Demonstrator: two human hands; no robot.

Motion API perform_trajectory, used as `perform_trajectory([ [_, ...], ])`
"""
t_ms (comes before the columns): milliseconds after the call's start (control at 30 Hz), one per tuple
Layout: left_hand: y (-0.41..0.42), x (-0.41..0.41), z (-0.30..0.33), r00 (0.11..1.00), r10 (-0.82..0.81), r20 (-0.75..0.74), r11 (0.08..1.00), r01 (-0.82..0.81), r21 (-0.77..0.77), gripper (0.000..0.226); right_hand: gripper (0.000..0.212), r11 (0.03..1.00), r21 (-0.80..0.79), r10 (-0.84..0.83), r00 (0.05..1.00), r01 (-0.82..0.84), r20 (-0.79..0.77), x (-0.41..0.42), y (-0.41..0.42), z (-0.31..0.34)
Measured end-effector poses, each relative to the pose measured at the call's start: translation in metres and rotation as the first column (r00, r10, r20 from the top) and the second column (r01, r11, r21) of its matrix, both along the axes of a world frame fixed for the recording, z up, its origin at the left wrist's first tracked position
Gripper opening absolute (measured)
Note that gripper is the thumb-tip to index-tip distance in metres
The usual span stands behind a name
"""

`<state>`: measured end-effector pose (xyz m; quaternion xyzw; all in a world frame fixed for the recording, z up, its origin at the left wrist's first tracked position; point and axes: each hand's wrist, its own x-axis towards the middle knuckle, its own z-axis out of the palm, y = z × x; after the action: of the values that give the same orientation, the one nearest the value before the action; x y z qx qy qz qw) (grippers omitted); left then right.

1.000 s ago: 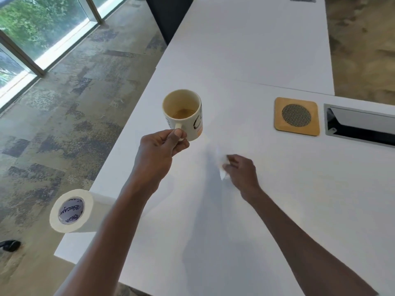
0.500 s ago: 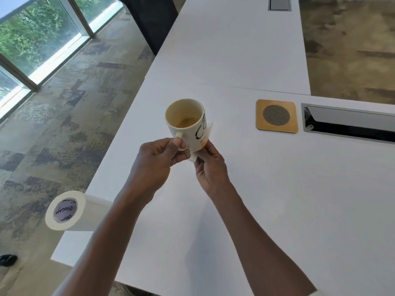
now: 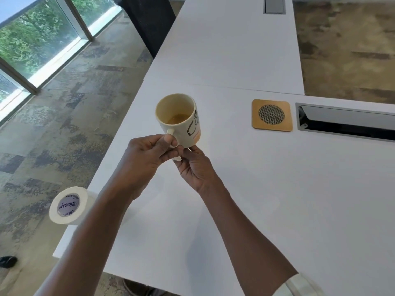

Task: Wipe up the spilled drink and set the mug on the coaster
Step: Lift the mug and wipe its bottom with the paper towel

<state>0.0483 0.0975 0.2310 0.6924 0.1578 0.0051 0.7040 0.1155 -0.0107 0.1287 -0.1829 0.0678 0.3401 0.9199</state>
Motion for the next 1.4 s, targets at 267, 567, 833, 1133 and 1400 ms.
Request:
perform_trajectory([
  [267, 0.008, -0.004, -0.012, 0.997, 0.07, -0.028, 0.997, -0.069, 0.039, 0.025, 0.034, 0.991, -0.075, 0.113, 0.993, -0.114, -0.023, 0.002, -0.018, -0.015],
  [567, 0.006, -0.005, -0.014, 0.994, 0.078, -0.081, 0.996, -0.074, 0.052, 0.026, 0.033, 0.984, -0.134, 0.123, 0.992, -0.118, 0.035, 0.016, -0.041, -0.022],
  [833, 0.005, -0.004, -0.008, 0.992, 0.063, -0.108, 0.996, -0.056, 0.071, 0.022, 0.03, 0.978, -0.209, 0.019, 0.997, -0.004, 0.069, 0.031, -0.048, -0.018],
  [1133, -0.001, -0.006, -0.005, 0.989, -0.012, -0.144, 0.994, 0.027, 0.102, 0.023, 0.03, 0.954, -0.264, -0.12, 0.988, 0.141, 0.092, 0.032, -0.022, -0.01],
  [1400, 0.004, -0.011, -0.004, 0.991, -0.028, -0.13, 0.999, 0.033, 0.038, 0.028, 0.039, 0.99, -0.123, -0.057, 0.996, 0.066, 0.075, 0.025, -0.005, -0.014],
])
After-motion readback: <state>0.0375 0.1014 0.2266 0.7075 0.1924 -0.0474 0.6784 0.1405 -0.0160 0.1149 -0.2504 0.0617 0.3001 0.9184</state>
